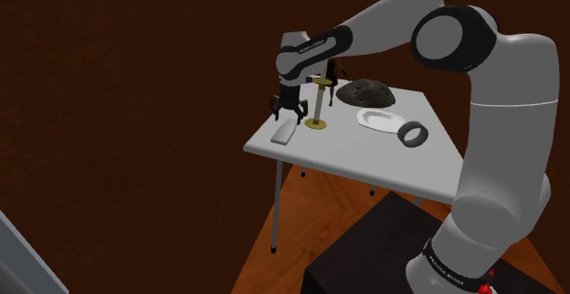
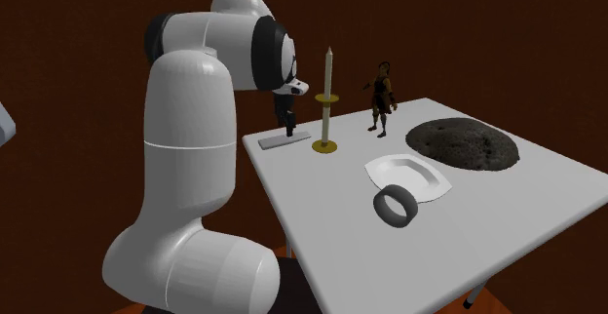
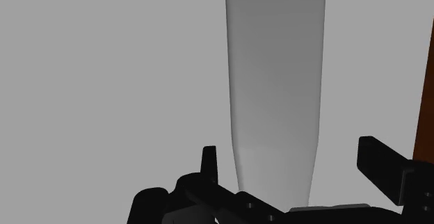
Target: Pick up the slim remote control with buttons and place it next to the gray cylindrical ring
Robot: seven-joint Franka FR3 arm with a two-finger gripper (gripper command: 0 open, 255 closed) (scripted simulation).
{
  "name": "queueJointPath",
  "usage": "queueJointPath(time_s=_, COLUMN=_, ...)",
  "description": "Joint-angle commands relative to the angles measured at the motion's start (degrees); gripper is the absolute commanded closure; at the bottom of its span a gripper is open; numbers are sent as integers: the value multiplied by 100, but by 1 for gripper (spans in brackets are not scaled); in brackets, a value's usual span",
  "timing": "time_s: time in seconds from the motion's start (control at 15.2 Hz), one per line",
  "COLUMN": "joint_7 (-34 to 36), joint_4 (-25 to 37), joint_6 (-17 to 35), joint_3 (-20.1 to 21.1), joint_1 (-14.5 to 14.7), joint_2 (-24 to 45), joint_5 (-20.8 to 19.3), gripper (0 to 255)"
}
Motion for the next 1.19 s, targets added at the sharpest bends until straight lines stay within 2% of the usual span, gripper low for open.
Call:
queueJointPath(time_s=0.0, joint_7=38, joint_4=-3, joint_6=110, joint_3=-19, joint_1=-4, joint_2=102, joint_5=-8, gripper=0)
queueJointPath(time_s=0.33, joint_7=54, joint_4=-172, joint_6=466, joint_3=-26, joint_1=0, joint_2=290, joint_5=-33, gripper=0)
queueJointPath(time_s=0.86, joint_7=55, joint_4=-172, joint_6=466, joint_3=-22, joint_1=-3, joint_2=291, joint_5=-35, gripper=0)
queueJointPath(time_s=0.92, joint_7=56, joint_4=-165, joint_6=464, joint_3=-22, joint_1=-2, joint_2=295, joint_5=-36, gripper=255)
queueJointPath(time_s=1.12, joint_7=51, joint_4=-172, joint_6=466, joint_3=-23, joint_1=-6, joint_2=291, joint_5=-35, gripper=255)
